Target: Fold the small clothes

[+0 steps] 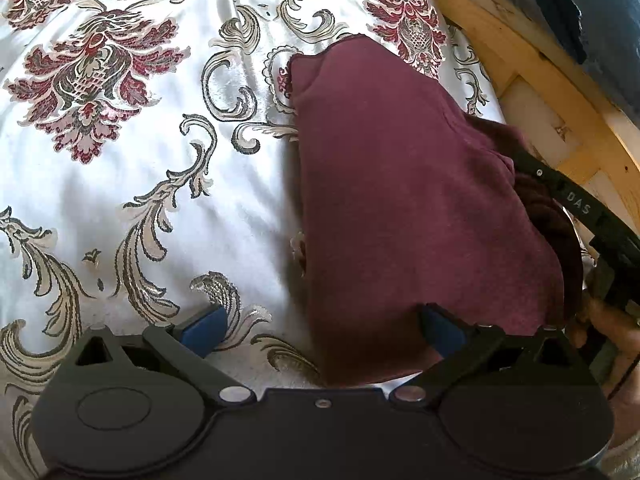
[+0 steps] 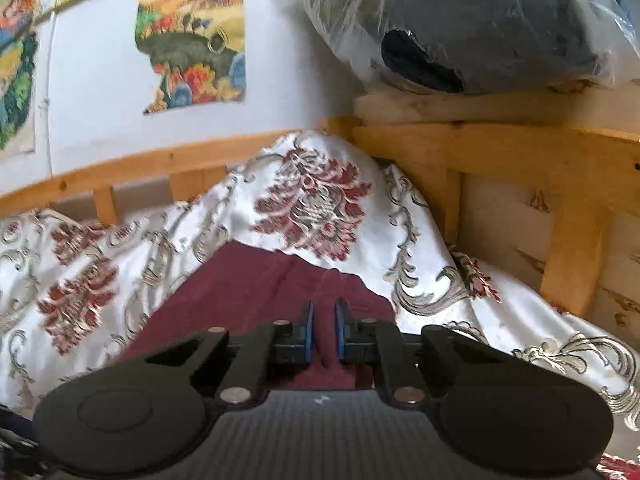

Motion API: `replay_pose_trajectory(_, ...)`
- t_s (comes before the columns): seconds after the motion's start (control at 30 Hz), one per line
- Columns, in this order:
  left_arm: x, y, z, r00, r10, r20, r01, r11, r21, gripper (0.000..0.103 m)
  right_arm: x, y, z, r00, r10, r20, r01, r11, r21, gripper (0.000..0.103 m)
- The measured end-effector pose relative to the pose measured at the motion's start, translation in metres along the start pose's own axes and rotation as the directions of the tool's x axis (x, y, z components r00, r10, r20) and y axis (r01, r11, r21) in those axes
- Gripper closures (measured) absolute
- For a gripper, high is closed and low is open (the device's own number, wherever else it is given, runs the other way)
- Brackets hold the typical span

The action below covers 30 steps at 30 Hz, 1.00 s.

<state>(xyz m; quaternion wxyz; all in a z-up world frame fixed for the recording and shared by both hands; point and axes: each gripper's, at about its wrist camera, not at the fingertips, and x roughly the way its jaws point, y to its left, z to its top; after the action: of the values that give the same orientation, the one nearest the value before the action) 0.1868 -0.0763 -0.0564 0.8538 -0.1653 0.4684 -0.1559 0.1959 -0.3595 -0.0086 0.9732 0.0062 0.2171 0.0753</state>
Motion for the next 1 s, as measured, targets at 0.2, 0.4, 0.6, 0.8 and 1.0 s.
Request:
replay_pose_trajectory(0.2,-0.001,0.0,-0.002,1.0,-0.003,-0.001,0.003,1.0,0.003,0.001,0.008,-0.025,0.001,0.999,0.038,-0.029,-0.034,0.992,0.124,0.086)
replay_pose_trajectory(0.4,-0.013,0.001,0.007,0.99,-0.134,0.049,0.131,0.989,0.07,0.001,0.028,-0.056,0.004,0.985,0.174,-0.014,-0.162,0.942,0.295,0.03)
replay_pose_trajectory(0.6,-0.002,0.002,0.02,0.963,-0.269,0.028,0.268,0.963,0.033,0.001,0.061,-0.087,0.001,0.953,0.302,-0.021,-0.25,0.826,0.505,0.015)
replay_pose_trajectory(0.8,0.025,0.006,0.022,0.959,-0.276,-0.066,0.273,0.961,-0.05,0.002,0.077,-0.086,0.002,0.944,0.324,-0.056,-0.256,0.832,0.491,0.019)
replay_pose_trajectory(1.0,0.028,0.01,0.019,0.949,-0.304,-0.08,0.299,0.952,-0.068,0.009,0.075,-0.079,-0.003,0.949,0.309,-0.066,-0.241,0.841,0.484,0.059)
